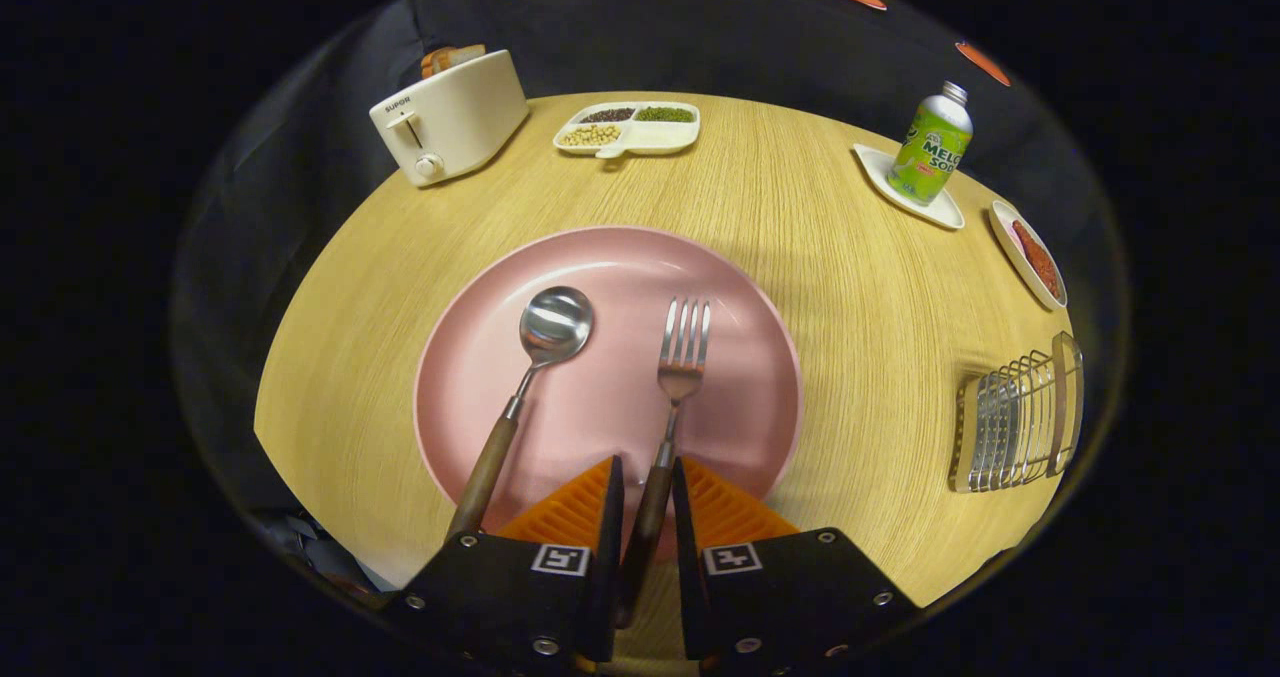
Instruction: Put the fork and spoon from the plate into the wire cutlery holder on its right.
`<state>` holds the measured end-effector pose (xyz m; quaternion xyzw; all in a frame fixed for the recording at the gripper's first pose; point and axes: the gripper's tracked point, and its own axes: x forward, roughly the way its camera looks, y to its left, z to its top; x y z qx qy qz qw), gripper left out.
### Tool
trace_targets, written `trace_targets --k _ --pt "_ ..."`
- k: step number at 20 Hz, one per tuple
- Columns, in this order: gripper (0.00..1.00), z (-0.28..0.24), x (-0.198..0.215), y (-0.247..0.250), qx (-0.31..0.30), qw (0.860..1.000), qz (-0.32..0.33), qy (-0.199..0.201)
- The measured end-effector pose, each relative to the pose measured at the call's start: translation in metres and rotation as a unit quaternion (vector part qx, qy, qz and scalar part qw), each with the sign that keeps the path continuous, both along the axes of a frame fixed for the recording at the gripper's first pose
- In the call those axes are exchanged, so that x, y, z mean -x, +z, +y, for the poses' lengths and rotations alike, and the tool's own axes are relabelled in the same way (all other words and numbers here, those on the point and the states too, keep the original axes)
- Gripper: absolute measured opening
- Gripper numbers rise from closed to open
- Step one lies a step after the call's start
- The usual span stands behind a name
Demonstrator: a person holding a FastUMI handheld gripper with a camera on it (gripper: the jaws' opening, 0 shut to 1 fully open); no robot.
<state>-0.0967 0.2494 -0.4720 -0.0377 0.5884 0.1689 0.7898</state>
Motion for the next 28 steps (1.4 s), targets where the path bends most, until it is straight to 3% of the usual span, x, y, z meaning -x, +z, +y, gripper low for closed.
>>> trace_targets --k 1,3,6,12,20,23,28 --pt "0.18 -0.001 0.001 0.001 0.002 1.000 0.002 -0.002" --pt "0.10 0.000 0.002 0.001 -0.003 1.000 0.008 -0.003" --pt "0.06 0.004 0.003 0.005 -0.019 0.999 0.024 -0.009" --pt "0.05 -0.011 -0.020 0.047 -0.044 0.998 -0.049 -0.018" --pt "0.05 -0.090 -0.050 0.109 -0.035 0.988 -0.126 -0.081" --pt "0.05 -0.136 -0.055 0.130 -0.014 0.985 -0.142 -0.101" --pt "0.05 -0.207 -0.045 0.139 0.036 0.987 -0.112 -0.111"
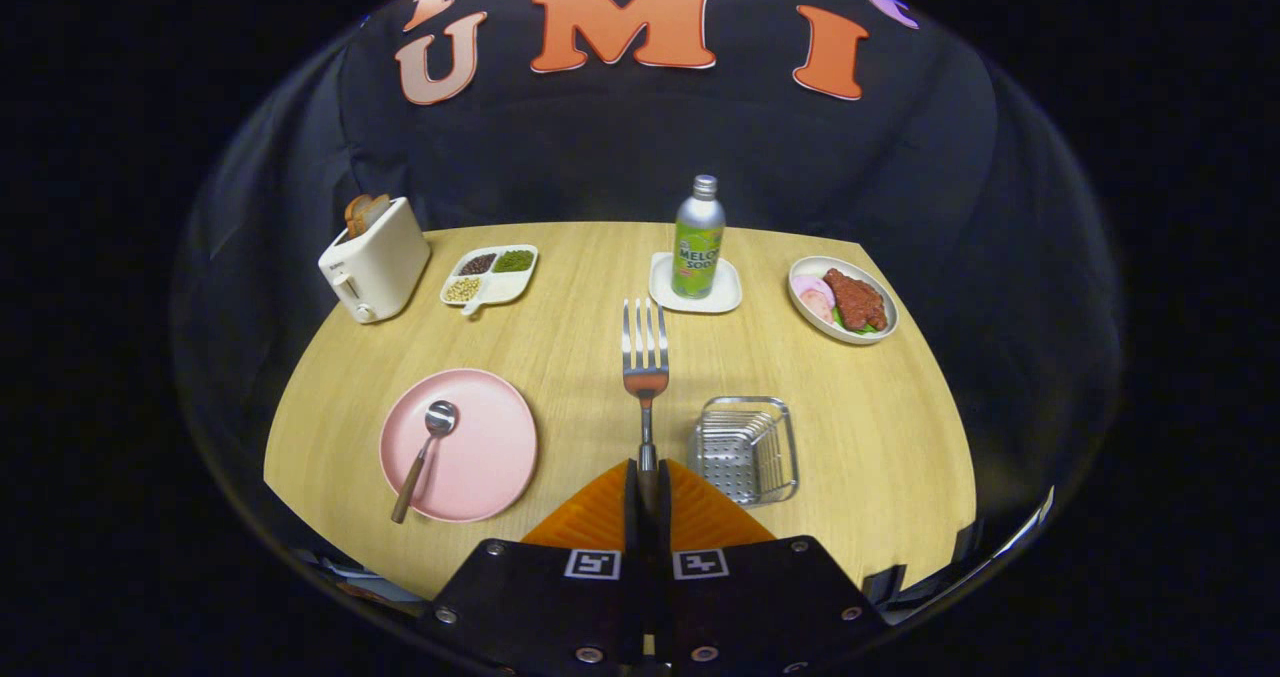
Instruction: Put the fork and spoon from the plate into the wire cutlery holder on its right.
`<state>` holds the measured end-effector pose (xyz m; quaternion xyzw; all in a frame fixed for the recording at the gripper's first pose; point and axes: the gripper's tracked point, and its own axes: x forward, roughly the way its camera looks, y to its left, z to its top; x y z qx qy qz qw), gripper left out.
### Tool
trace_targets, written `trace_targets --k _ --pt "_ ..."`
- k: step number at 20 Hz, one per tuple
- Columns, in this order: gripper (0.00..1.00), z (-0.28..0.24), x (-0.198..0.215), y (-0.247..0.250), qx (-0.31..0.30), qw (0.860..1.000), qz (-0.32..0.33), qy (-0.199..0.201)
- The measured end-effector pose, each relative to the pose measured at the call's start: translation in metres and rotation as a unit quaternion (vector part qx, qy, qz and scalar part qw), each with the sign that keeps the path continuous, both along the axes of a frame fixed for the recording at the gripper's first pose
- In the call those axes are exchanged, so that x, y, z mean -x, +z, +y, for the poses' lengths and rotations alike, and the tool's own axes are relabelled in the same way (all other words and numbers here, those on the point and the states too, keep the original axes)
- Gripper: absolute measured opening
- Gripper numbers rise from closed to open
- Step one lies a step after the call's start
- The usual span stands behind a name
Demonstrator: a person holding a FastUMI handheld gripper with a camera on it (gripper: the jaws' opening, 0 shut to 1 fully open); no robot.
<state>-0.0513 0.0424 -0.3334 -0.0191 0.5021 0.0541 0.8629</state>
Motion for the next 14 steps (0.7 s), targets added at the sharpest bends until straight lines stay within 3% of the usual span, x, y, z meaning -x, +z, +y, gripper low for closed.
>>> trace_targets --k 7,14 --pt "0.05 -0.047 0.011 -0.007 0.024 0.998 0.063 0.020" --pt "0.05 -0.057 0.020 -0.026 0.042 0.988 0.143 0.050"
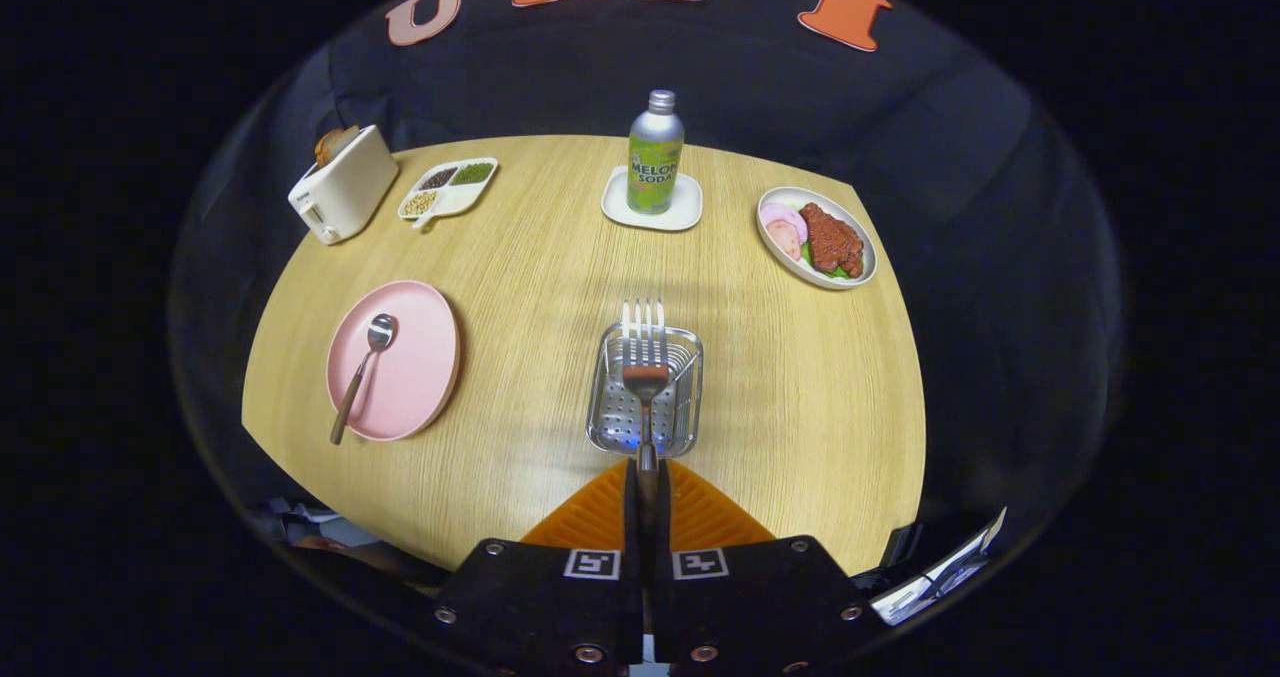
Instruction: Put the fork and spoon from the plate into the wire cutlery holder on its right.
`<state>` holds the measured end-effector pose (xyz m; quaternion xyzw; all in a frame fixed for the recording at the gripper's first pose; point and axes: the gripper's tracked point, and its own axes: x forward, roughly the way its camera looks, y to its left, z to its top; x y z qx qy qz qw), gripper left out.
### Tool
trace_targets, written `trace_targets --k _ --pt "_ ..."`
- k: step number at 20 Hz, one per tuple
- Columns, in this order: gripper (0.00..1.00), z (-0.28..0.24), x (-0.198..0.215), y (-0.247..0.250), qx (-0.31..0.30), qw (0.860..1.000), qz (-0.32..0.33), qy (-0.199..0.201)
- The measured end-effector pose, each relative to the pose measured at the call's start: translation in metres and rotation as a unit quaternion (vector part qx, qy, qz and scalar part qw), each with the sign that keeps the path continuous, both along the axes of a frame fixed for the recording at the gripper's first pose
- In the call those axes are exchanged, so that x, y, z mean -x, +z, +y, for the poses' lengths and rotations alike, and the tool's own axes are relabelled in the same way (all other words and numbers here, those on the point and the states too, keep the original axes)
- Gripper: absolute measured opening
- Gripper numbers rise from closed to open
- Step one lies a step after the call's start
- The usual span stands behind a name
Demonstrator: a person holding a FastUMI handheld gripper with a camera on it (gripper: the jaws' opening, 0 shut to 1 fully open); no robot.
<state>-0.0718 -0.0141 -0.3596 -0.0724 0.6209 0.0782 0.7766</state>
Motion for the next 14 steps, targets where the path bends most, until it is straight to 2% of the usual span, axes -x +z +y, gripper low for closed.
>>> trace_targets --k 7,14 --pt "0.06 -0.013 -0.003 -0.021 0.031 0.998 0.058 0.006" --pt "0.07 -0.009 0.004 -0.021 0.021 0.996 0.092 0.002"
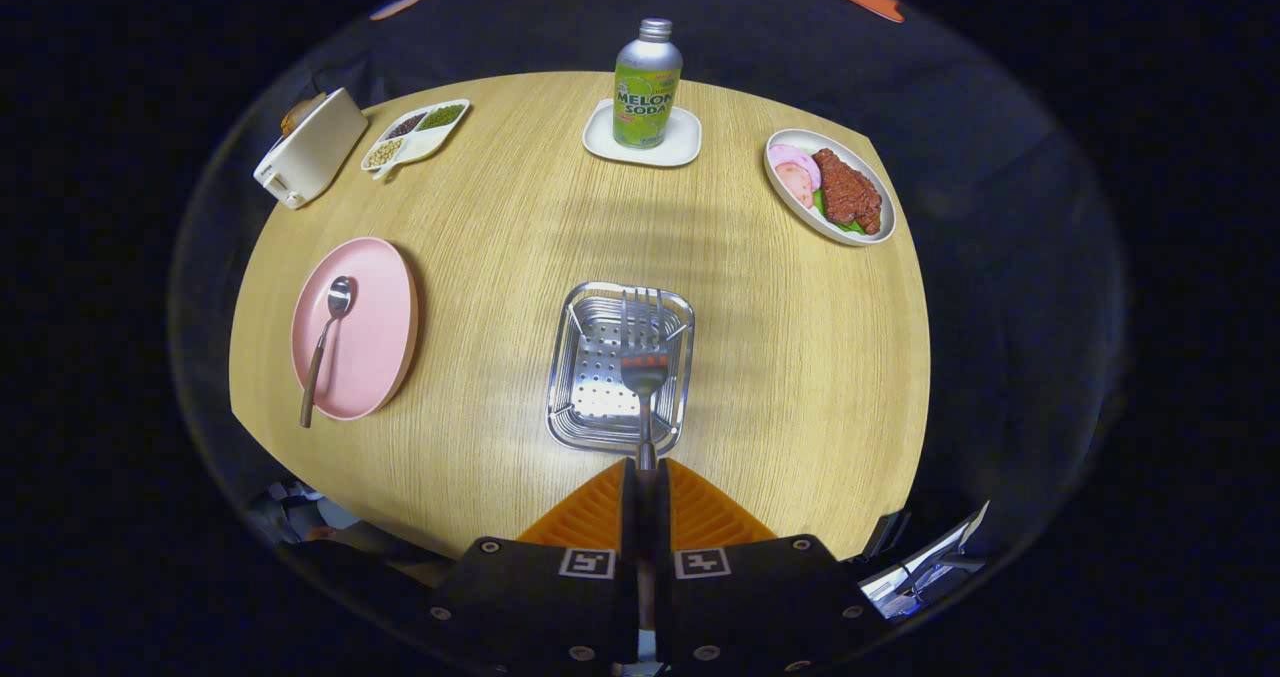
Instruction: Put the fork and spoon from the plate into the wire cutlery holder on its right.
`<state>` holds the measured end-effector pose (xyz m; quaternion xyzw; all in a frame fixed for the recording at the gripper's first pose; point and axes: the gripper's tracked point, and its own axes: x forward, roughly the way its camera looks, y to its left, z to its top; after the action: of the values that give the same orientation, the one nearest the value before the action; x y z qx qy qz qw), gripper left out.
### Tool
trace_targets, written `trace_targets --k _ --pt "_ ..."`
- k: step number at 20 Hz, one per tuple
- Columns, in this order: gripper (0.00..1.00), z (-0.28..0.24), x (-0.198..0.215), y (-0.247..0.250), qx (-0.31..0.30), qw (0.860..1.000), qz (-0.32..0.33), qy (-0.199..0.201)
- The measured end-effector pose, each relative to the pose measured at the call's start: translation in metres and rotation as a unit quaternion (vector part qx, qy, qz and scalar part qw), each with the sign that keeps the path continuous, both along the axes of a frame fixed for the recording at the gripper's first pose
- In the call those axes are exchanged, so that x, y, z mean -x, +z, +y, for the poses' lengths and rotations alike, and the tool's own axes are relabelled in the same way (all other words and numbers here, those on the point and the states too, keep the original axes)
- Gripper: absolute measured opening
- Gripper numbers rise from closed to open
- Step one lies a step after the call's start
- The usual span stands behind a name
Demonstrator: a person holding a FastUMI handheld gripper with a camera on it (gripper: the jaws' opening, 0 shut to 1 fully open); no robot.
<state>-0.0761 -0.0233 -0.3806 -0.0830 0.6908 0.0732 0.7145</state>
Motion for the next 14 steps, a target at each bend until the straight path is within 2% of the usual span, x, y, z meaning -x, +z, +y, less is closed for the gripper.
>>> trace_targets --k 4,9,11,14 --pt "0.07 0.000 -0.003 0.000 -0.005 1.000 -0.003 -0.006" --pt "0.13 0.010 -0.018 0.006 -0.031 0.998 -0.041 -0.020" --pt "0.13 0.021 -0.030 0.013 -0.048 0.996 -0.074 -0.030" --pt "0.13 0.025 -0.065 0.029 -0.051 0.983 -0.173 -0.045"
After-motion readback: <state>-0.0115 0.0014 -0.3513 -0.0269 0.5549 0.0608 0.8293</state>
